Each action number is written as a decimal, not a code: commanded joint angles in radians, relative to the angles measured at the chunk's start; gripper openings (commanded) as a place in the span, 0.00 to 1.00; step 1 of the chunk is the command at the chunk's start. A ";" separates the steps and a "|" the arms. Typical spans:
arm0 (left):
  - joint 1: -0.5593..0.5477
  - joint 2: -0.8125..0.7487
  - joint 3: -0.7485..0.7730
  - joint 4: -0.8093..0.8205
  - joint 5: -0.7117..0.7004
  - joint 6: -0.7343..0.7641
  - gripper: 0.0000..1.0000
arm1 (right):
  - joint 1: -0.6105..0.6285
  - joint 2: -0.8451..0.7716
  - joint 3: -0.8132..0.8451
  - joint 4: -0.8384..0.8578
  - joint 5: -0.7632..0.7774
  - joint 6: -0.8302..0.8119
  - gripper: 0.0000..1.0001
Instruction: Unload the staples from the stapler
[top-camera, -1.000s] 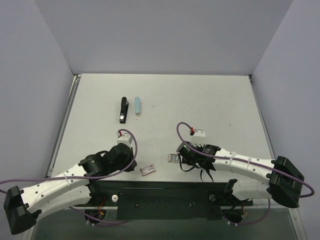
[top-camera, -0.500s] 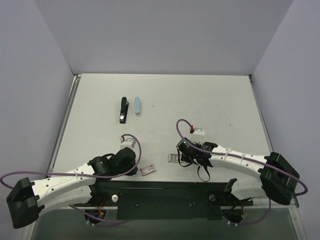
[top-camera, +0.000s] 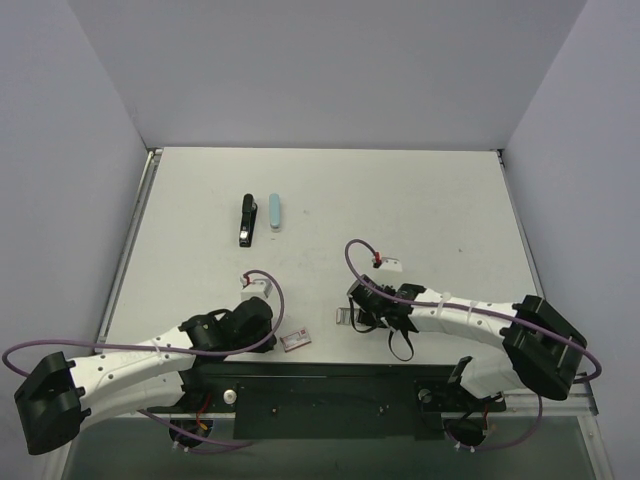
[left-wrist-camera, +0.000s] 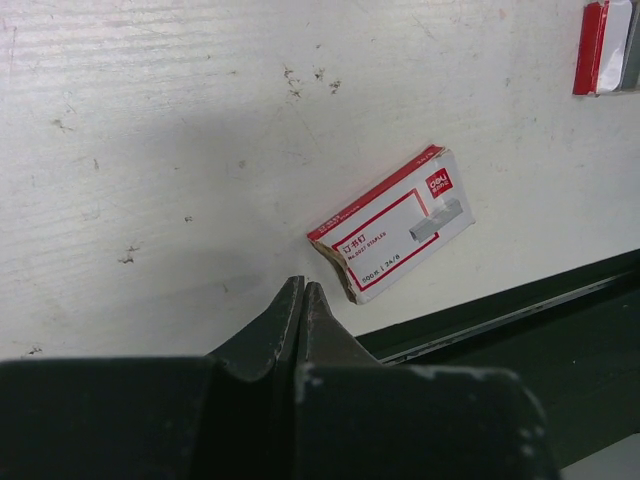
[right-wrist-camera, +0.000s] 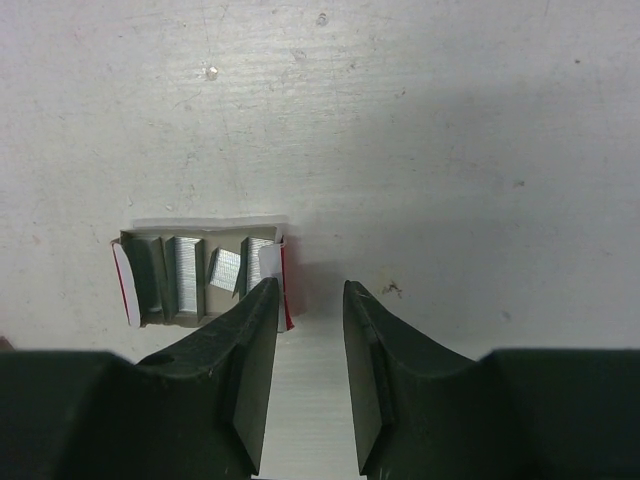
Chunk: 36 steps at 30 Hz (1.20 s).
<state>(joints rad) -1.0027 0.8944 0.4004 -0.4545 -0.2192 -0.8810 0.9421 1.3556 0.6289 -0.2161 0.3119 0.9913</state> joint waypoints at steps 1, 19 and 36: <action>-0.007 0.000 -0.014 0.054 0.011 -0.009 0.00 | -0.006 0.019 0.005 0.004 0.003 0.004 0.28; -0.007 0.024 -0.026 0.083 0.020 -0.006 0.00 | -0.005 0.056 0.018 0.037 -0.016 -0.005 0.16; -0.007 0.049 -0.034 0.120 0.035 -0.001 0.00 | 0.009 0.080 0.046 0.041 -0.017 -0.029 0.08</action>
<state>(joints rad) -1.0027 0.9382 0.3660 -0.3851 -0.1936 -0.8806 0.9436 1.4197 0.6415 -0.1513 0.2790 0.9783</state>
